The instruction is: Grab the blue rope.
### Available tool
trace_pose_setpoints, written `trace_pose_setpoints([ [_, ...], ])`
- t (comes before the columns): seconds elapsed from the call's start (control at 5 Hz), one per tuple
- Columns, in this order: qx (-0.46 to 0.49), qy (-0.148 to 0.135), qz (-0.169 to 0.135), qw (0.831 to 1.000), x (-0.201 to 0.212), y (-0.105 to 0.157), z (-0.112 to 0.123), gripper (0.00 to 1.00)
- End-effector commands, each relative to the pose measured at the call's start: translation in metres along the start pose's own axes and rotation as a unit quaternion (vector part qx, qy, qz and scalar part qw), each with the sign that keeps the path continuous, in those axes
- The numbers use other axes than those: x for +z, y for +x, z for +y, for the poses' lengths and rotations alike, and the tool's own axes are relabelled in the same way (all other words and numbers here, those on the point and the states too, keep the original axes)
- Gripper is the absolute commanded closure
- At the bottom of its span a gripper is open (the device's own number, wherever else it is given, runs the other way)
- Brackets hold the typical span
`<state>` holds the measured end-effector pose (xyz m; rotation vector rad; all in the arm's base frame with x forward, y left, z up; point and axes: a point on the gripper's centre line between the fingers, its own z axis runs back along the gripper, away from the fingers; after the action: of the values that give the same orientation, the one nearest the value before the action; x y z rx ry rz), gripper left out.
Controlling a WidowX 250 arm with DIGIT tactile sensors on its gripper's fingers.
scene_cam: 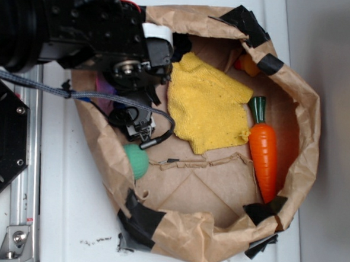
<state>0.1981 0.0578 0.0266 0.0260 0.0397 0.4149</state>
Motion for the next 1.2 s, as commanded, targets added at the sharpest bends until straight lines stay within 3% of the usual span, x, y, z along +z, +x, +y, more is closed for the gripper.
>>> trace_pose_setpoints([
  [0.0,-0.012,0.031,-0.038,0.999,-0.016,0.019,0.011,0.00],
  [0.2,-0.010,0.039,-0.034,0.999,-0.023,0.036,0.019,0.00],
  [0.4,-0.007,0.036,-0.021,0.999,-0.032,0.045,0.015,1.00],
  [0.6,-0.034,0.030,-0.022,0.999,-0.037,0.044,0.009,1.00],
  [0.8,-0.081,-0.005,-0.033,0.996,-0.037,0.045,0.003,1.00],
  [1.0,-0.129,-0.057,-0.051,0.989,-0.032,0.044,-0.001,1.00],
])
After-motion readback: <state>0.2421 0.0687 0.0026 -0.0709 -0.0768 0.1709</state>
